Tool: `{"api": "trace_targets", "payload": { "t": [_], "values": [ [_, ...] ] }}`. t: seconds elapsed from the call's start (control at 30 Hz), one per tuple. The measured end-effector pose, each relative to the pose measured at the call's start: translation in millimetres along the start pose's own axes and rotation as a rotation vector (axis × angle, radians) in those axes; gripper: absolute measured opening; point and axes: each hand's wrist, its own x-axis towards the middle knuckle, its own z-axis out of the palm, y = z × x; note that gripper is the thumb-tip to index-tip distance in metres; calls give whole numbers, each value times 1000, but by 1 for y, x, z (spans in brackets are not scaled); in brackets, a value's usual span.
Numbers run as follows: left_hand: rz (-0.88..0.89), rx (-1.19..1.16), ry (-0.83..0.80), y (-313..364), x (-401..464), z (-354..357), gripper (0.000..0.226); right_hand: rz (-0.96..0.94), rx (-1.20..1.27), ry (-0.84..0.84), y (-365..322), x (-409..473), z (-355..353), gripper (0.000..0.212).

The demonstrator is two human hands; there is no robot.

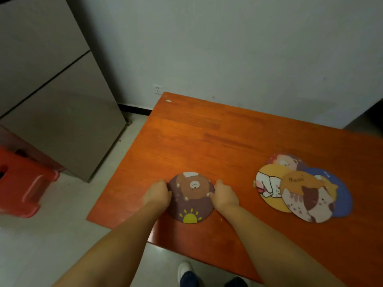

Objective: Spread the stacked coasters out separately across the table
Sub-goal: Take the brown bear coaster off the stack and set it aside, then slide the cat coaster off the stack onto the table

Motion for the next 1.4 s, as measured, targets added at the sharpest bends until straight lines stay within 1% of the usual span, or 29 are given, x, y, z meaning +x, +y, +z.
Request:
{"api": "trace_targets", "payload": {
  "t": [0.07, 0.13, 0.23, 0.43, 0.5, 0.57, 0.67, 0.77, 0.83, 0.9, 0.93, 0.97, 1.0, 1.03, 1.07, 1.1, 1.13, 1.2, 1.23, 1.27, 1.3, 1.33, 1.4],
  "values": [
    [17, -23, 6, 6, 3, -5, 40, 2, -39, 33, 2, -1, -7, 43],
    [42, -31, -2, 15, 7, -10, 39, 16, -26, 74, 8, -1, -19, 44],
    [134, -33, -18, 44, 11, -13, 32, 53, 24, 146, 33, -2, -46, 40],
    [321, -72, -80, 149, 2, 18, 30, 213, 121, 223, 127, -9, -105, 39],
    [365, -93, -121, 188, -8, 36, 28, 264, 133, 237, 165, -12, -122, 37],
    [381, -112, -163, 224, -21, 55, 24, 316, 168, 250, 202, -14, -135, 42],
    [326, -115, -210, 270, -36, 83, 16, 359, 171, 252, 253, -9, -150, 53],
    [233, -99, -197, 302, -44, 109, 25, 394, 222, 215, 282, 3, -163, 57],
    [154, -141, -180, 318, -48, 119, 26, 403, 274, 187, 289, 15, -167, 59],
    [85, -211, -161, 328, -51, 126, 30, 406, 314, 140, 292, 24, -169, 65],
    [55, -246, -158, 331, -52, 127, 28, 388, 332, 119, 294, 28, -169, 63],
    [32, -268, -151, 331, -53, 128, 21, 375, 333, 109, 296, 31, -167, 52],
    [16, -283, -146, 331, -55, 128, 20, 364, 323, 104, 298, 32, -167, 27],
    [1, -305, -135, 330, -57, 128, 28, 347, 316, 107, 300, 32, -168, 15],
    [-15, -329, -130, 329, -59, 128, 38, 321, 307, 107, 301, 31, -168, 25],
    [-26, -351, -131, 327, -62, 128, 42, 278, 299, 95, 300, 26, -170, 23],
    [-27, -378, -134, 327, -66, 126, 43, 229, 313, 93, 299, 21, -172, 19],
    [-5, -477, -157, 329, -77, 124, 42, 179, 356, 126, 302, 12, -175, 33],
    [10, -536, -173, 331, -83, 123, 42, 160, 379, 161, 305, 4, -176, 29],
    [24, -585, -187, 335, -90, 123, 42, 156, 408, 201, 312, -2, -176, 18],
    [36, -623, -206, 341, -96, 124, 41, 162, 430, 245, 320, -10, -176, 13],
    [50, -651, -238, 347, -105, 127, 40, 174, 457, 292, 331, -18, -175, 18],
    [101, -664, -321, 360, -124, 138, 40, 210, 486, 351, 357, -40, -176, 17]
  ]
}}
